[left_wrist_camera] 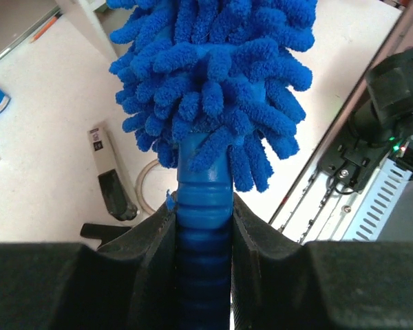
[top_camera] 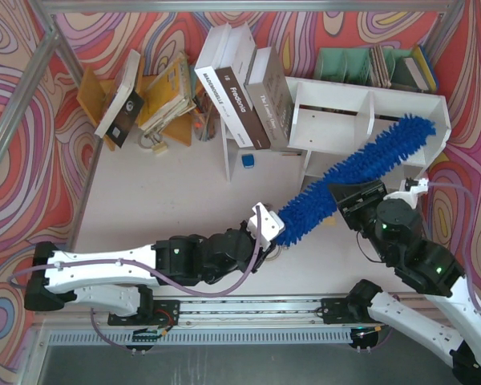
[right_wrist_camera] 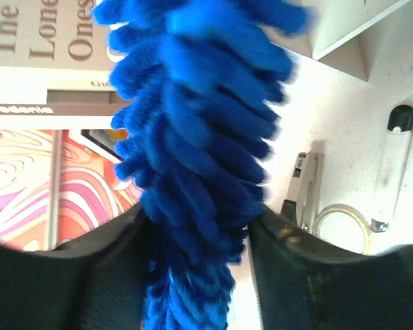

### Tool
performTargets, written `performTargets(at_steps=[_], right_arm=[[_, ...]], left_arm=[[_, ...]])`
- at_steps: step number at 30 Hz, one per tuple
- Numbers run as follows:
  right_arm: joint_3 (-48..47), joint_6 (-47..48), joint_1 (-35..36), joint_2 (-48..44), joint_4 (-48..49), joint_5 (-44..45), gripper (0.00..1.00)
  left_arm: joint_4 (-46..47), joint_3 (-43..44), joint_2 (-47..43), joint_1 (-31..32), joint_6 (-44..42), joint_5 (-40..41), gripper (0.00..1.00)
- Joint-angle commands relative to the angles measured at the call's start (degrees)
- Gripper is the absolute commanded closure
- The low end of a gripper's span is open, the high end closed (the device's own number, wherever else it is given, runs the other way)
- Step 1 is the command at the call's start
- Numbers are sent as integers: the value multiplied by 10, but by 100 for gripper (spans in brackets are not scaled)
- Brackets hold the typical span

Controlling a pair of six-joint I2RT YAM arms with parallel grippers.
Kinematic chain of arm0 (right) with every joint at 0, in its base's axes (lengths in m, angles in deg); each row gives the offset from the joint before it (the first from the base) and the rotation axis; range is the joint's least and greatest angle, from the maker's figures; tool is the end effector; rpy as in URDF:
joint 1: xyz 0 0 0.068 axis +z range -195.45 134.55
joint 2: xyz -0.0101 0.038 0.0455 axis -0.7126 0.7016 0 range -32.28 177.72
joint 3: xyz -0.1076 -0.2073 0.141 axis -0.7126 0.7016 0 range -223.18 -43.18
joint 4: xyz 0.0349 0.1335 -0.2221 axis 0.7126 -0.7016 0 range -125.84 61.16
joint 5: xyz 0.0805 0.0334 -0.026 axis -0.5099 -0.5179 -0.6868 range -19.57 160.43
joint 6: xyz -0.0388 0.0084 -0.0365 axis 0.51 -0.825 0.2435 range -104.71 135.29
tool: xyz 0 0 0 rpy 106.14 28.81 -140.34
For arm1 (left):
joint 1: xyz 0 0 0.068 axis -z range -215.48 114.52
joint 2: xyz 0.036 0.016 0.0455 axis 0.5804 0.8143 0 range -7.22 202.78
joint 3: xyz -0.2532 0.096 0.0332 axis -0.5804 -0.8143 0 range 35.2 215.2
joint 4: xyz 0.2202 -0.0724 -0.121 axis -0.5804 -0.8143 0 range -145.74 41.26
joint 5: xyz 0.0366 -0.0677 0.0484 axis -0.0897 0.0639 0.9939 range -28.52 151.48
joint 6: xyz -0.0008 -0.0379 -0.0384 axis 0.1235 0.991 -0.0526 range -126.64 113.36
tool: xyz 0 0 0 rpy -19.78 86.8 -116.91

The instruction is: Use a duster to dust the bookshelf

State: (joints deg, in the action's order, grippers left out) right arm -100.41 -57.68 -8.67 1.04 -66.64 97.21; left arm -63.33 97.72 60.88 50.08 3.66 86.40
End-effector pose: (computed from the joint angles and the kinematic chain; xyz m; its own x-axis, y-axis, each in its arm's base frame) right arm 0.0911 0.0480 0.3873 -0.2323 0.8920 -0.3877 0.1301 0.4235 0.8965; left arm 0.0360 -0.2691 0.3576 -0.1825 0.2551 -0.9495 0.8547 0.5186 -0.0250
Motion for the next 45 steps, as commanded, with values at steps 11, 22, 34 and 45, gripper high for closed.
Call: performTargets(at_steps=[11,22,34,45], right_arm=[[-55,155,-1,-28,6,70,19],[-67,220,-2,-33,-14,85,19],[-42,195,-1,-48,-41,106,19],[-27,186,-1,-56,-52,116,18]], left_arm=[[-58,34,-53,-7,33,93,100],[-76,51,-144,-7,42,124,100],[-222,209,-51,-7,160,279,100],[-407,456,142,4,312,331,100]])
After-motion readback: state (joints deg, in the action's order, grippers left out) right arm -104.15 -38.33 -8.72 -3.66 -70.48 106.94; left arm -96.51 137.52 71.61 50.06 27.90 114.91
